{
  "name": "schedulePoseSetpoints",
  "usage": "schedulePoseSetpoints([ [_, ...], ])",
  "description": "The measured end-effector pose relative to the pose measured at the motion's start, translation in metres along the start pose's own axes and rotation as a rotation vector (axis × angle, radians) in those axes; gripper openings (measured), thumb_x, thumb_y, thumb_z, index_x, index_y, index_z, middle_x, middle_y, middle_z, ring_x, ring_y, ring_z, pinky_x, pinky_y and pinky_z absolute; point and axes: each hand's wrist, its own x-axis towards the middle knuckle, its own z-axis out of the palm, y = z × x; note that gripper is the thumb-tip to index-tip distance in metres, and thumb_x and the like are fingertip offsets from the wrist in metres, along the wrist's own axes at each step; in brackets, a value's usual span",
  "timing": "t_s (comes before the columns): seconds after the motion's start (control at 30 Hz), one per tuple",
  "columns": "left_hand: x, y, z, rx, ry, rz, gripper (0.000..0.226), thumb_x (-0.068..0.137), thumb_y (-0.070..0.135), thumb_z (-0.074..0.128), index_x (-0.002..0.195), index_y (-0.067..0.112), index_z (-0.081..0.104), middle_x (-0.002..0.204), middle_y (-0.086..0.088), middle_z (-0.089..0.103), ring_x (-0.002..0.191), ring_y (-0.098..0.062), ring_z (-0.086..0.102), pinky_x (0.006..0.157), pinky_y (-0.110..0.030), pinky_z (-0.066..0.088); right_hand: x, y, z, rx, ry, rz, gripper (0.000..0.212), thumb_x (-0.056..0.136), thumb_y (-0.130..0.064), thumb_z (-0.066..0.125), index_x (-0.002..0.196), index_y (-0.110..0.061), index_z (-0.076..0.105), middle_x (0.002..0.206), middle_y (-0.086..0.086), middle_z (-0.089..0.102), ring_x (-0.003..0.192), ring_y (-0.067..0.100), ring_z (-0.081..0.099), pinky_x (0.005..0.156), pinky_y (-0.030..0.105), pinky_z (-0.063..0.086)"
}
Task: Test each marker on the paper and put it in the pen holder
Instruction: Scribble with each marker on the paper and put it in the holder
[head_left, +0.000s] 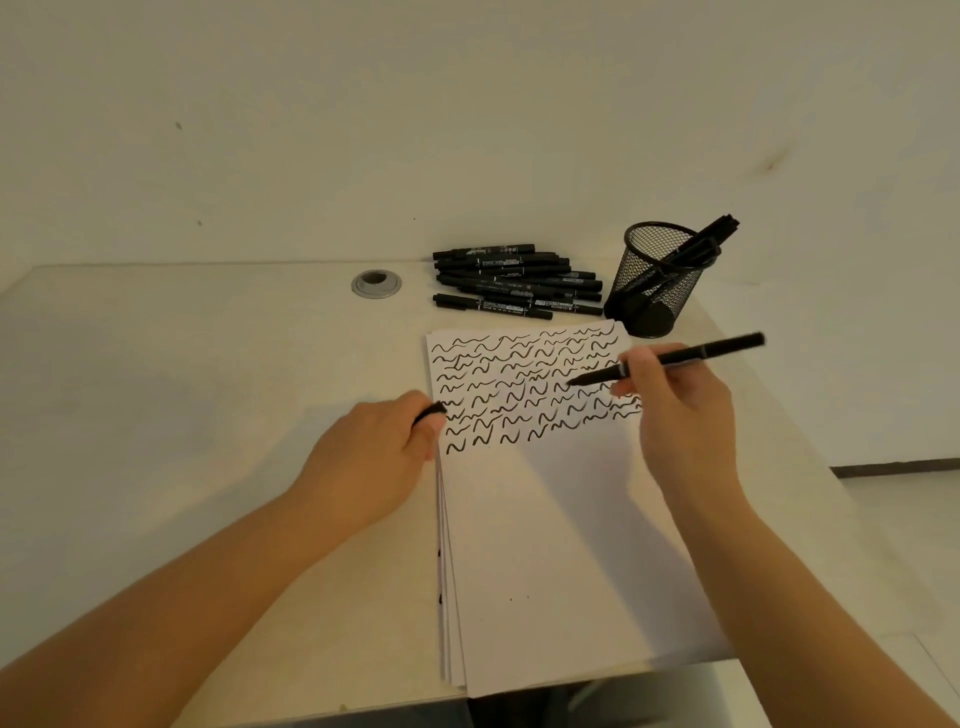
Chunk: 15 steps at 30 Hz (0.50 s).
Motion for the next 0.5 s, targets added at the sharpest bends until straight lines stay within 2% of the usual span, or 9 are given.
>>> schedulePoseSetpoints([
  [0.03,0.006,-0.001,-0.001,-0.01,0.043,0.028,0.021,0.095,0.03,0.037,0.084,0.02,0.052,0.075,0.011,0.064,0.076,-0.017,0.061,0.072,-0.036,0.049,-0.003,-0.004,0.004,0.032,-0.116,-0.008,0.015,0.088,-0.024,0.055,0.075,-0.023,0.062,0.061,-0.007,0.066,0.058,-0.002,0.059,0.056,0.009,0.044],
  [0.1,0.017,-0.002,0.001,-0.055,0.068,0.084,0.018,0.096,0.028,0.037,0.09,0.021,0.053,0.086,0.01,0.066,0.08,-0.012,0.059,0.07,-0.03,0.045,-0.013,-0.008,0.015,0.044,-0.397,0.015,0.015,0.088,-0.019,0.056,0.075,-0.019,0.064,0.059,-0.004,0.068,0.054,0.002,0.058,0.054,0.015,0.047],
  [0.17,0.022,-0.006,0.005,-0.057,0.051,0.106,0.018,0.096,0.027,0.037,0.094,0.022,0.054,0.091,0.013,0.066,0.083,-0.008,0.056,0.068,-0.024,0.041,-0.025,-0.002,0.025,0.044,-0.567,0.044,0.013,0.088,-0.015,0.056,0.077,-0.015,0.064,0.063,-0.001,0.069,0.057,0.007,0.059,0.055,0.02,0.048],
  [0.27,0.023,-0.014,0.009,-0.095,0.064,0.123,0.019,0.096,0.028,0.037,0.096,0.023,0.056,0.093,0.016,0.065,0.082,-0.001,0.055,0.068,-0.016,0.04,-0.034,0.009,0.032,0.082,-0.536,0.04,0.013,0.088,-0.008,0.056,0.077,-0.008,0.063,0.06,0.001,0.066,0.054,0.003,0.058,0.053,0.012,0.042],
  [0.37,0.022,-0.019,0.009,-0.131,0.069,0.13,0.019,0.095,0.03,0.037,0.095,0.025,0.056,0.097,0.012,0.068,0.083,-0.003,0.056,0.068,-0.017,0.041,-0.031,0.011,0.031,0.074,-0.513,0.022,0.015,0.087,-0.006,0.056,0.074,-0.009,0.063,0.056,-0.001,0.065,0.053,0.003,0.058,0.052,0.01,0.042],
  [0.5,0.021,-0.023,0.011,-0.13,0.08,0.138,0.021,0.095,0.028,0.037,0.097,0.02,0.057,0.095,0.017,0.066,0.081,0.007,0.054,0.064,-0.005,0.035,-0.037,0.012,0.034,-0.039,-0.593,-0.036,0.018,0.086,-0.01,0.058,0.07,-0.016,0.064,0.064,-0.001,0.067,0.063,0.013,0.063,0.065,0.028,0.051],
])
